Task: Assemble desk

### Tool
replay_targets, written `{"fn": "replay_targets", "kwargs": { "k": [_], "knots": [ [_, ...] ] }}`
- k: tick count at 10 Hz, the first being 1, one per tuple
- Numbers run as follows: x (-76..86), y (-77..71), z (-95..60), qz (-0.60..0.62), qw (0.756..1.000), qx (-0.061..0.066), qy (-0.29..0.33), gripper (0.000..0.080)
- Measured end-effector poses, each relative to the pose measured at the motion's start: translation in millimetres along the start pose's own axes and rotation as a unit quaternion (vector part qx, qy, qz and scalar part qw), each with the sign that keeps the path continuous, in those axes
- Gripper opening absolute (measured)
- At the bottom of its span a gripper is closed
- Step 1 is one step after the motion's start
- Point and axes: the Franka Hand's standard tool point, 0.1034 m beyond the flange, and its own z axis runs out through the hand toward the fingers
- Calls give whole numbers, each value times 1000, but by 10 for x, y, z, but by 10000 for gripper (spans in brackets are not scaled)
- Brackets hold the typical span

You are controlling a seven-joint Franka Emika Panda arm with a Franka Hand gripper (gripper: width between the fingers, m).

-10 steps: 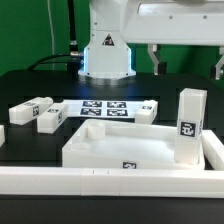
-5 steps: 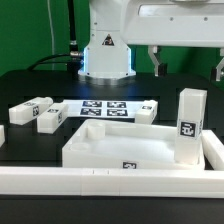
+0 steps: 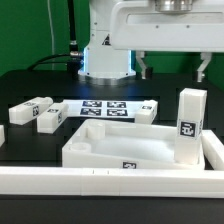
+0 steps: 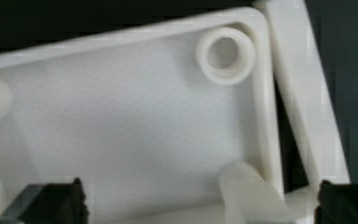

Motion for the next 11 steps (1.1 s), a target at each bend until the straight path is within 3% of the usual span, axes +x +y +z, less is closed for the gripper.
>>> {"fn": "replay_targets", "kwargs": {
  "k": [4,5,7,8,11],
  "knots": [
    [-5,-13,9,-2,1000,0,0,649],
    [-37,58,77,-9,1000,3,13,649],
    [-269,337,343,-17,1000,-7,14,649],
    [-304,365,405,-17,1000,-10,11,649],
    [-299,359,394,-20,1000,-11,3,649]
  ]
}}
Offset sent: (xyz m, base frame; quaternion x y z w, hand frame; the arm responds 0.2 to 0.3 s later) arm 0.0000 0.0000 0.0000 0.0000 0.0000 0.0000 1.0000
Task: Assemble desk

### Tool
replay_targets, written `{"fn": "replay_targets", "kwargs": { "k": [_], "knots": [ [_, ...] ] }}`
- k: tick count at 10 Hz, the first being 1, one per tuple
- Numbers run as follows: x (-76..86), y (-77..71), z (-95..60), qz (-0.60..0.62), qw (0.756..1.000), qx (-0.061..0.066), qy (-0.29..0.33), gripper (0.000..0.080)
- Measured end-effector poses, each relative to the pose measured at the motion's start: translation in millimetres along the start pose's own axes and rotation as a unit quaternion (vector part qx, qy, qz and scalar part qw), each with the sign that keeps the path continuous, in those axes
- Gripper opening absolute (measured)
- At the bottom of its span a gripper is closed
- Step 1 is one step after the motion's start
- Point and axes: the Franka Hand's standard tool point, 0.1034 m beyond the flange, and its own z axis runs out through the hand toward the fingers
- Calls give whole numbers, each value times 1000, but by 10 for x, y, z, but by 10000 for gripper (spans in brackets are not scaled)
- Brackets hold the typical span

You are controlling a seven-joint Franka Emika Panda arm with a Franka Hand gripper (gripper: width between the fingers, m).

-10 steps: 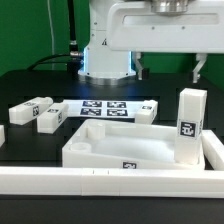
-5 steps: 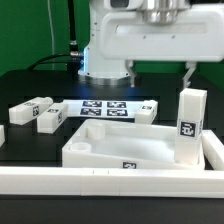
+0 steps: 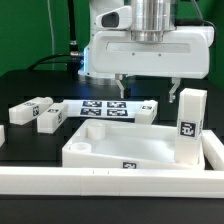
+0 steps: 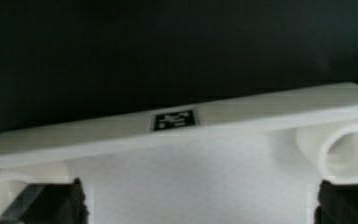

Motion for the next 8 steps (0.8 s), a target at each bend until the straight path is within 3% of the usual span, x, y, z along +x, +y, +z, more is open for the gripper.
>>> {"fn": "replay_targets", "kwargs": {
  "k": [3,6,8],
  "knots": [
    [-36,86,37,-12,999,-6,-49,649],
    [-261,221,204,-38,990,-18,-134,649],
    [-253,230,213,-32,983,-24,-177,649]
  ]
}}
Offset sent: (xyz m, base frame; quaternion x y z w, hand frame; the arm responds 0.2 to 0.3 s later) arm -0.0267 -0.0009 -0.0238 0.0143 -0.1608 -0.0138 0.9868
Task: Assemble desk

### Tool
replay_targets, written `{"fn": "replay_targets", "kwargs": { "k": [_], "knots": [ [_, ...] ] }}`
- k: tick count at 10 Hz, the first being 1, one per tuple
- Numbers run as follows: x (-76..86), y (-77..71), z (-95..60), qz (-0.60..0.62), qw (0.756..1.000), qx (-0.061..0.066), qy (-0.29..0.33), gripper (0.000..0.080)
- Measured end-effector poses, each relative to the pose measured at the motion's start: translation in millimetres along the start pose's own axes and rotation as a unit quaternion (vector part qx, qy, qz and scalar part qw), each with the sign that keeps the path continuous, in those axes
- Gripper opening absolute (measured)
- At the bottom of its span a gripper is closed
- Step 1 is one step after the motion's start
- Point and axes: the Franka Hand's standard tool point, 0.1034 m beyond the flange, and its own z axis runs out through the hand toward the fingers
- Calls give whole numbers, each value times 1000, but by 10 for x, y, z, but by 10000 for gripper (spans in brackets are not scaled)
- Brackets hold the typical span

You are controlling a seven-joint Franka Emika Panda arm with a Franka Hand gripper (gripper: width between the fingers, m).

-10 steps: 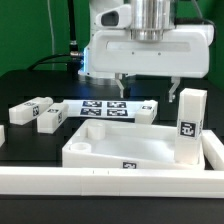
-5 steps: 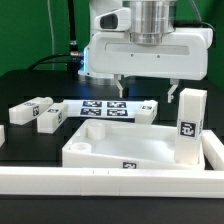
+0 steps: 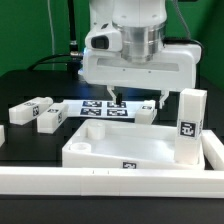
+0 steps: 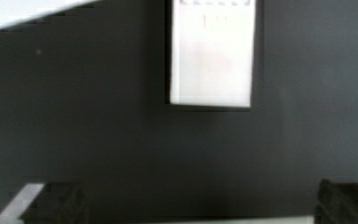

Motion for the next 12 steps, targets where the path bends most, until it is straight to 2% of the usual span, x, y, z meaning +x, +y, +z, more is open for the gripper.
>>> {"fn": "replay_targets", "kwargs": {
  "k": [6,7,8,10,12],
  "knots": [
    [-87,53,59,4,984,-22,-176,649],
    [-37,45,68,4,986,-21,-168,649],
    [-54,37,95,11,985,-17,-169,649],
    [-87,-17,148,33,984,1,-173,649],
    [-61,-110,132,51,985,29,-165,649]
  ]
}}
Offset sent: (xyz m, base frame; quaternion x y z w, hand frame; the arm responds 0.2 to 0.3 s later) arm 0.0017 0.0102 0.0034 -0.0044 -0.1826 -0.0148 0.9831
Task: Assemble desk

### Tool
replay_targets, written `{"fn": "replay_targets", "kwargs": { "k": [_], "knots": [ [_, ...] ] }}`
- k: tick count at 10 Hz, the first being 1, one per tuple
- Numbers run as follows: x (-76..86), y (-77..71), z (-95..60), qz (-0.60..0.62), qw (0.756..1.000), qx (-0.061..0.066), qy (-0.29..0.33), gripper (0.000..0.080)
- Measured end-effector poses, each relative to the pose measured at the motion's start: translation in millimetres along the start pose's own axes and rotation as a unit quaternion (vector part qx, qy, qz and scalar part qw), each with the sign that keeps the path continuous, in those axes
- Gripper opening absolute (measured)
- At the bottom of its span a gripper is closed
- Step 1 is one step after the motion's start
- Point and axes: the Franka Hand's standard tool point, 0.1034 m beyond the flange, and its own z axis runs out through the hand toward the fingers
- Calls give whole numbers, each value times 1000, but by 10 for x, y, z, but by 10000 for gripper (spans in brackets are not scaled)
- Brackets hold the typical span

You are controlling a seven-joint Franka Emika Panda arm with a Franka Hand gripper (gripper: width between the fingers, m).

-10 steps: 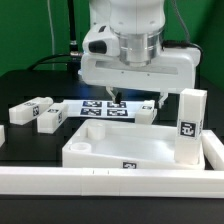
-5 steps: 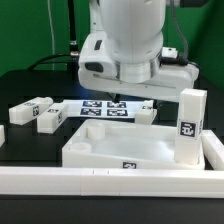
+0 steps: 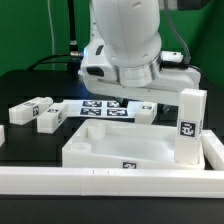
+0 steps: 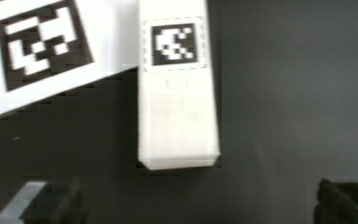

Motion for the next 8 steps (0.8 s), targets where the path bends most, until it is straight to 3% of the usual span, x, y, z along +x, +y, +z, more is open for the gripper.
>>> {"fn": "replay_targets", "kwargs": {
  "k": [5,8],
  "knots": [
    [-24,6,77,2,1000,-4,-15,649],
    [-49,33,182,6,995,-18,-102,649]
  ]
}}
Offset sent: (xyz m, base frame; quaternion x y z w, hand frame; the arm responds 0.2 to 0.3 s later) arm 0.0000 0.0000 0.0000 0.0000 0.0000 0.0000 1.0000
